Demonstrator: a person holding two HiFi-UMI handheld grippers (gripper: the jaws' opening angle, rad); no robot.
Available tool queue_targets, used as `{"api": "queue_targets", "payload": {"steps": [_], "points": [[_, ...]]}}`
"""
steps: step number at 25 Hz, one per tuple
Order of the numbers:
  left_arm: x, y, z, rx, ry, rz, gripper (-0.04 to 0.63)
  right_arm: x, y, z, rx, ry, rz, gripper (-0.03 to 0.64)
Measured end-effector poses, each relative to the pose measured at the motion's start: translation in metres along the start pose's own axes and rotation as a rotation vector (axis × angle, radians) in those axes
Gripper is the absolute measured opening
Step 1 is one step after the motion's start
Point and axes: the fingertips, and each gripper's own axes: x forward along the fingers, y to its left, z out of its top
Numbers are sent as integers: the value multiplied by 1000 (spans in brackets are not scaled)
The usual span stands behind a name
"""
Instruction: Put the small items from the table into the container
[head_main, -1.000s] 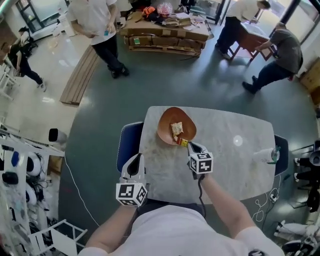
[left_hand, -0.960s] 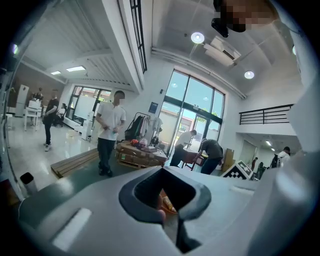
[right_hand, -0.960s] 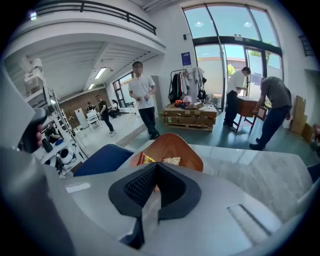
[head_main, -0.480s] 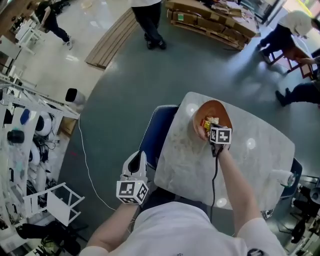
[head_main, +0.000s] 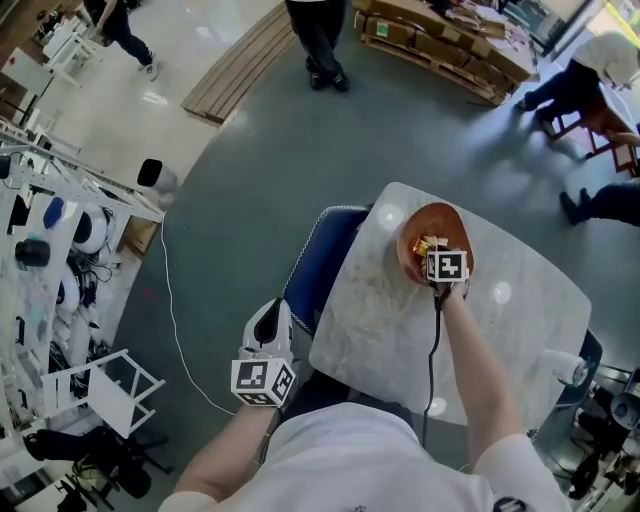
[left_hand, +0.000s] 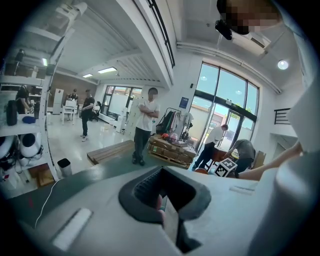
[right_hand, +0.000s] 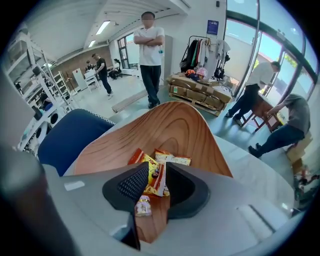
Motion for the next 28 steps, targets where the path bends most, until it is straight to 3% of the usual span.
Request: {"api": "queue_targets", "payload": {"steps": [4,7,12,16,22,28], "points": [[-1,-12,1,12,-8,-29,5,-24,1,2,-9,-116,1,144],[-3,-40,0,25,-11,-61,5,-58,-1,4,-54,-258,26,144],[11,-108,11,83,-52,-175,5,-176,-6,19,-36,-599,54,111],[10,-182,14,133,-71,-297,5,-277,-15,1,-13,-790,61,91],[-7,-298,24,186,-103,-490,5,-398,-50,-59,60,-942,-4,63],[-27,-379,29,232,-137,-624,5,-457,-94,-126,191,-1004,-97,42]]}}
